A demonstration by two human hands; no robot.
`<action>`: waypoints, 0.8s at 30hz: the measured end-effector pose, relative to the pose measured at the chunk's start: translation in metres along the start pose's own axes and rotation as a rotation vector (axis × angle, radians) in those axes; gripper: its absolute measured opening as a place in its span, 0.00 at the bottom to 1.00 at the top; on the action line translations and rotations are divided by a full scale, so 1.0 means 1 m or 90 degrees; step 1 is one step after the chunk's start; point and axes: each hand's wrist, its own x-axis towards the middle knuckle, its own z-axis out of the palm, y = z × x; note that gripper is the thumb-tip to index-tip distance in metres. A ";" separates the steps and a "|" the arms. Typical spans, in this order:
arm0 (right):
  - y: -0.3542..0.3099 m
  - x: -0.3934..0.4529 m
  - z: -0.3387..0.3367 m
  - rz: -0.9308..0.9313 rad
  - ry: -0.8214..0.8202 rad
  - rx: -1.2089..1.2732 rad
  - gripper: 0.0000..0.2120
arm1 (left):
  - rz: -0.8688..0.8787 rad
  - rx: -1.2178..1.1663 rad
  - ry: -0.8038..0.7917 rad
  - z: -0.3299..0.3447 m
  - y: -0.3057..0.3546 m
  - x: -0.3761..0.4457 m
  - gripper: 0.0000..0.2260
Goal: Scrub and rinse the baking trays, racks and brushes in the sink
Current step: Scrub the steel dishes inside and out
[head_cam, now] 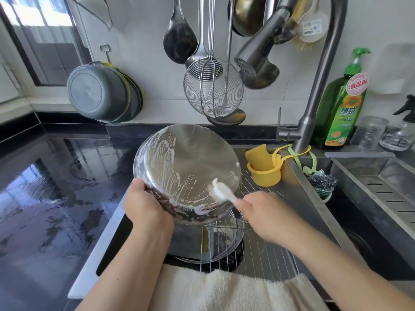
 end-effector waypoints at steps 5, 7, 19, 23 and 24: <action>0.013 0.016 -0.015 0.082 0.032 0.013 0.22 | -0.025 -0.001 0.038 0.000 0.004 0.002 0.10; 0.016 0.014 -0.009 0.063 0.033 0.000 0.22 | -0.030 0.009 0.045 0.001 0.004 0.001 0.11; -0.012 0.005 0.014 -0.004 0.017 0.048 0.23 | 0.009 0.036 -0.044 0.005 -0.004 -0.006 0.12; 0.014 0.025 0.000 0.125 0.056 0.011 0.22 | 0.013 0.039 -0.031 0.002 -0.005 -0.003 0.14; 0.020 0.026 0.000 0.148 0.068 -0.005 0.21 | 0.013 0.042 -0.030 0.002 -0.005 -0.003 0.15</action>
